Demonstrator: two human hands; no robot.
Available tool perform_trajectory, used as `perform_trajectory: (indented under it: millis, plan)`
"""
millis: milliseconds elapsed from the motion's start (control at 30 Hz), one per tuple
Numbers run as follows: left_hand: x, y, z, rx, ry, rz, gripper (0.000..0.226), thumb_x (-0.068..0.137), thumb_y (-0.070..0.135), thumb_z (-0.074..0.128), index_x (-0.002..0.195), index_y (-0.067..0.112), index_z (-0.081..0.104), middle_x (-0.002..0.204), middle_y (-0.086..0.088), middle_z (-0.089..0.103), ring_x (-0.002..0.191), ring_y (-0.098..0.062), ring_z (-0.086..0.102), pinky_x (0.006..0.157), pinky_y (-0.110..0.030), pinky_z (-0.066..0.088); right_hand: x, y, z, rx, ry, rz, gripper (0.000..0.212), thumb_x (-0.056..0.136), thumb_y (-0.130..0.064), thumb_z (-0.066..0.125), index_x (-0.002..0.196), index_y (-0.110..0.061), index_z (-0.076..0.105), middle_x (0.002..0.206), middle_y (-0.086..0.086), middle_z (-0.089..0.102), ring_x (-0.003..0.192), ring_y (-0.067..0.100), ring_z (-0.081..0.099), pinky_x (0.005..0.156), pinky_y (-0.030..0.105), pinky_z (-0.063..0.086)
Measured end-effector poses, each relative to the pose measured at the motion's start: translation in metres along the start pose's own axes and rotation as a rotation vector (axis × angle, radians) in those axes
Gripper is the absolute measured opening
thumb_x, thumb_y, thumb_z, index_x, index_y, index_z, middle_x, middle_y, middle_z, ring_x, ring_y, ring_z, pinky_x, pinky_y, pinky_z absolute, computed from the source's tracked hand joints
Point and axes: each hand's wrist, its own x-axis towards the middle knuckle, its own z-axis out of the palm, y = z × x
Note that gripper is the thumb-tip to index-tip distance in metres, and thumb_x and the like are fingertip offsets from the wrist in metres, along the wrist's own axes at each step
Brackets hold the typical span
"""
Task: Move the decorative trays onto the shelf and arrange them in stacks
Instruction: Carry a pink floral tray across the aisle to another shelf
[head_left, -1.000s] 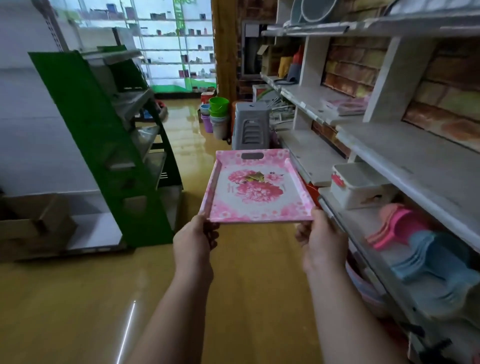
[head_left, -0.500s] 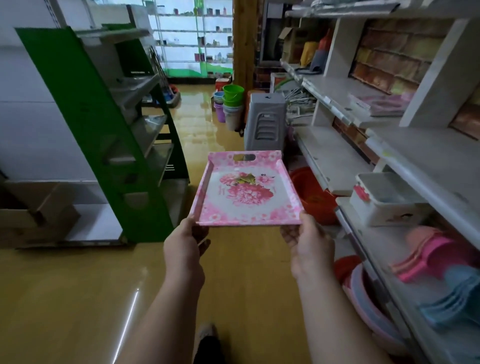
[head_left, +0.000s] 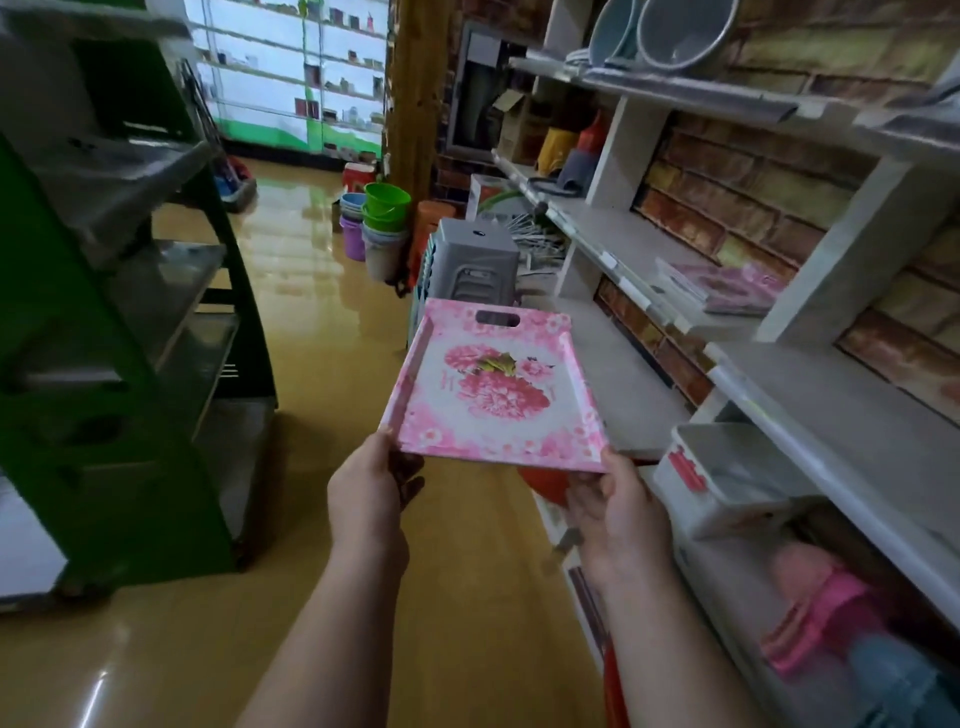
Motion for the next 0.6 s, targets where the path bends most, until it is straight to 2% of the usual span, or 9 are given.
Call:
perform_trajectory:
  millis: [100, 167, 267, 333, 600]
  plan:
    - [0.038, 0.008, 0.013, 0.005, -0.019, -0.033, 0.023, 0.101, 0.026, 0.065, 0.104, 0.013, 0.084, 0.097, -0.009, 0.081, 0.086, -0.02, 0.074, 0.079, -0.038, 0.062, 0.016, -0.001, 0.028, 0.041, -0.004, 0.014, 0.017, 0.103, -0.021, 0.065, 0.107, -0.011, 0.077, 0.099, 0.006, 0.083, 0.09, 0.018, 0.081, 0.085, 0.038, 0.059]
    - [0.057, 0.01, 0.018, 0.016, -0.014, -0.056, 0.023, 0.101, 0.028, 0.065, 0.102, 0.014, 0.084, 0.098, -0.009, 0.082, 0.088, -0.021, 0.076, 0.078, -0.037, 0.063, 0.027, 0.001, 0.042, 0.052, 0.011, 0.014, 0.016, 0.104, -0.02, 0.064, 0.11, -0.009, 0.075, 0.1, 0.007, 0.083, 0.095, 0.021, 0.081, 0.09, 0.039, 0.06]
    - [0.083, 0.013, 0.027, 0.019, -0.035, -0.084, 0.023, 0.102, 0.03, 0.063, 0.105, 0.018, 0.083, 0.095, -0.003, 0.083, 0.096, -0.023, 0.079, 0.083, -0.043, 0.064, 0.05, 0.006, 0.062, 0.08, 0.029, 0.036, 0.02, 0.104, -0.019, 0.064, 0.117, -0.007, 0.073, 0.114, 0.012, 0.081, 0.108, 0.025, 0.078, 0.1, 0.042, 0.059]
    - [0.106, 0.02, 0.038, 0.028, -0.04, -0.087, 0.023, 0.102, 0.03, 0.063, 0.106, 0.019, 0.083, 0.098, -0.003, 0.082, 0.1, -0.024, 0.079, 0.088, -0.048, 0.064, 0.07, 0.011, 0.078, 0.102, 0.035, 0.07, 0.021, 0.104, -0.018, 0.063, 0.12, -0.006, 0.072, 0.12, 0.015, 0.078, 0.113, 0.027, 0.074, 0.102, 0.042, 0.057]
    - [0.197, 0.043, 0.087, -0.059, 0.049, -0.071, 0.021, 0.104, 0.024, 0.065, 0.11, 0.011, 0.08, 0.097, -0.009, 0.083, 0.096, -0.026, 0.081, 0.083, -0.041, 0.065, 0.169, 0.013, 0.156, 0.145, -0.072, 0.147, 0.018, 0.104, -0.017, 0.06, 0.111, -0.008, 0.075, 0.095, 0.006, 0.081, 0.1, 0.021, 0.075, 0.095, 0.038, 0.056]
